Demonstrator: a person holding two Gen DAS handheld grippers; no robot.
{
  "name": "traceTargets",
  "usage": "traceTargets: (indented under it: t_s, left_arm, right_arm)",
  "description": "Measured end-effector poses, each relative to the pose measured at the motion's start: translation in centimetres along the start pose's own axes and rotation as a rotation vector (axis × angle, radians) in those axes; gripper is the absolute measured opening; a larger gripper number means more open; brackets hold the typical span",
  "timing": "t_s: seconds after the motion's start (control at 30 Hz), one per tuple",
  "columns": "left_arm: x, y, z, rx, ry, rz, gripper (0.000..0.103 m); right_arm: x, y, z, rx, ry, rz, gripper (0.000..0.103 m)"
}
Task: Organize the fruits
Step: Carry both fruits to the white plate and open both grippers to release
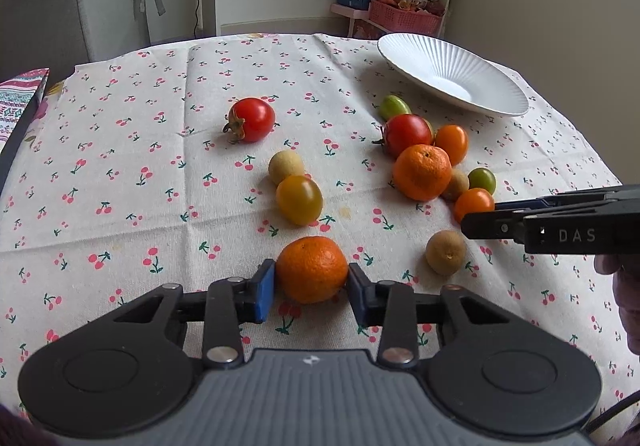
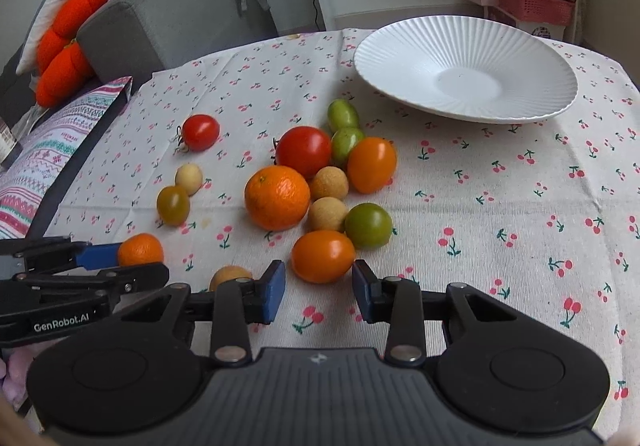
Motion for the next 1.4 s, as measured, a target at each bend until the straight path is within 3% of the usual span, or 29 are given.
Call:
traceTargets:
  t_s: [0.43,0.8,0.97,1.13,1.4]
  left_arm:
    - [0.6,-0.6,0.2,-0.008,0.014,-0.016,0.028]
    - [3.7,-3.0,2.3,-0.069,-0.060,-0.035,0.027]
    - [5.2,-4.8,2.4,-0.085,-0.092,-0.040,0.027]
    - [6.9,-7.2,2.0,-0.096,-0.117,-0.093,0.027]
    - [11.2,-10.5,-1.3,-0.133,-0.161,-0.157,0.027]
  right_arm:
    - [0.7,0.3,0.8,0.018,-0.018,0.034,0.030]
    - [3.1,-0.2,3.8,0.040,-0.076,0.021,0.030]
    - [4.7,-2.1,5.0,0.031,-0.117,-0.036,0.030]
    - [6.5,-4.8,5.8,-0.041,-0.163,-0.075,0.030]
    - [9.2,-8.1,3.8,-0.069,-0.194,-0.035,0.030]
Point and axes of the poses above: each gripper's, at about its wrist camera, not at the fingertips, and z roughly against the way its jaws point, y to its left, x to its top, the point moved 8 cm from there along -z, roughly the way its jaws point
